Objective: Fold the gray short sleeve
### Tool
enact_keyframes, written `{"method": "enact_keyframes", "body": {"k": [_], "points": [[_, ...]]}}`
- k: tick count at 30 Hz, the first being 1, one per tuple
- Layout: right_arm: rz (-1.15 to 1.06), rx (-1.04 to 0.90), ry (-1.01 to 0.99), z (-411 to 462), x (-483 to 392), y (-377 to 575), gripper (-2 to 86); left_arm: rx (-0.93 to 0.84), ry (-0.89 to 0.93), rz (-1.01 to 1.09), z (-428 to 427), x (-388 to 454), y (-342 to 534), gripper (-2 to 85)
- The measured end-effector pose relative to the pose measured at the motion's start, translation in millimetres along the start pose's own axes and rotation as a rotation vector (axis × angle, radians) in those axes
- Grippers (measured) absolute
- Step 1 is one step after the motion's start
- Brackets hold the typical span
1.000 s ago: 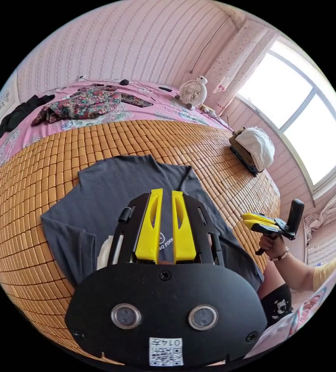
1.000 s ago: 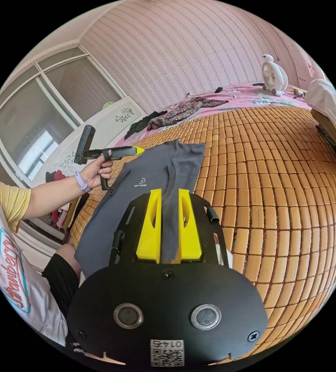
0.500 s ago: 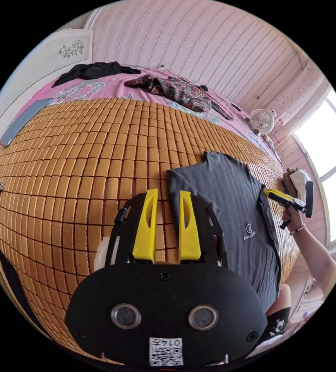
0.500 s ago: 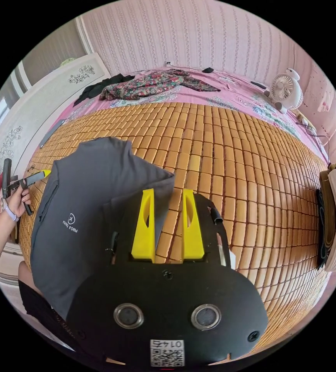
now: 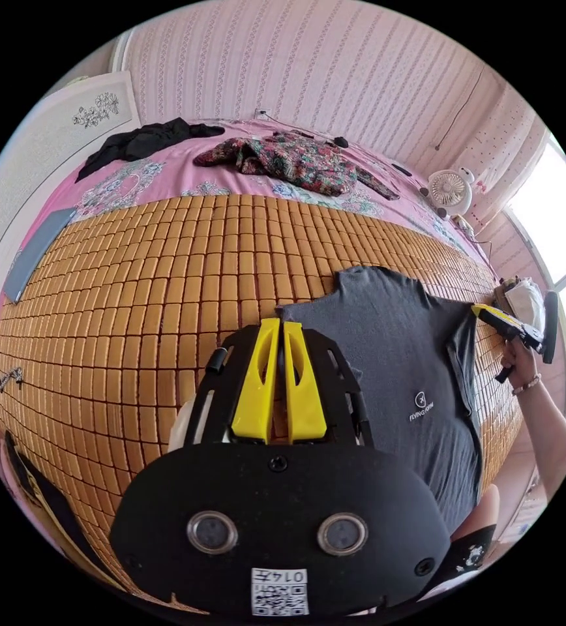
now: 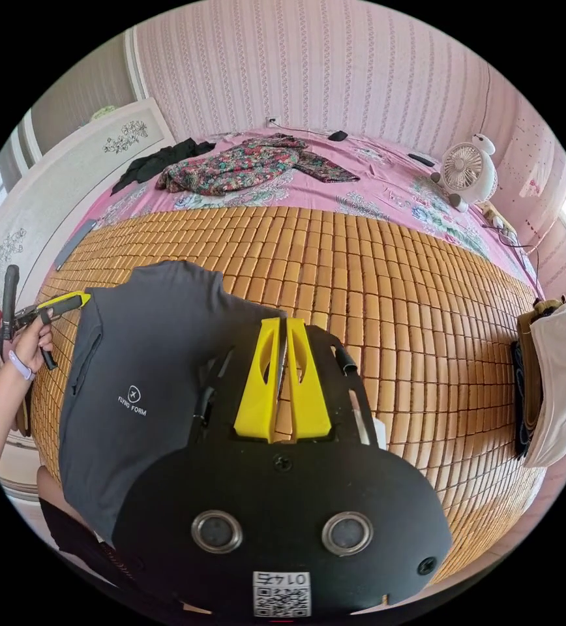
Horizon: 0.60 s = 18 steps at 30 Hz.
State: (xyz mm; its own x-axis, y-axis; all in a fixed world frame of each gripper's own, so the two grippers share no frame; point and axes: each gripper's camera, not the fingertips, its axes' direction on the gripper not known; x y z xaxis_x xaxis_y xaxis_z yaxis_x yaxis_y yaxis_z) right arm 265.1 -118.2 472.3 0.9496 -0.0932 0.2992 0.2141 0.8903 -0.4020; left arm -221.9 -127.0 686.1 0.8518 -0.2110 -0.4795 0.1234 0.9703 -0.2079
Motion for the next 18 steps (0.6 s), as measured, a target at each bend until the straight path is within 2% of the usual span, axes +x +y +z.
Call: {"method": "enact_keyframes", "body": {"k": [6, 12, 14, 16, 18], "points": [[0.012, 0.091, -0.11, -61, 8, 12, -0.2, 0.101, 0.083, 0.083, -78, 8, 8, -1.0], [0.018, 0.149, -0.28, -145, 23, 93, 0.2, 0.189, 0.236, 0.227, -187, 9, 95, -0.9], [0.031, 0.121, -0.347, -160, 31, 131, 0.5, 0.139, 0.328, 0.179, -210, -5, 158, -0.6], [0.082, -0.009, -0.436, -161, 40, 187, 1.1, 0.072, 0.413, 0.078, -214, -19, 211, 0.0], [0.171, -0.109, -0.429, -152, 46, 230, 1.7, 0.015, 0.425, -0.01, -212, -31, 265, 1.8]]}}
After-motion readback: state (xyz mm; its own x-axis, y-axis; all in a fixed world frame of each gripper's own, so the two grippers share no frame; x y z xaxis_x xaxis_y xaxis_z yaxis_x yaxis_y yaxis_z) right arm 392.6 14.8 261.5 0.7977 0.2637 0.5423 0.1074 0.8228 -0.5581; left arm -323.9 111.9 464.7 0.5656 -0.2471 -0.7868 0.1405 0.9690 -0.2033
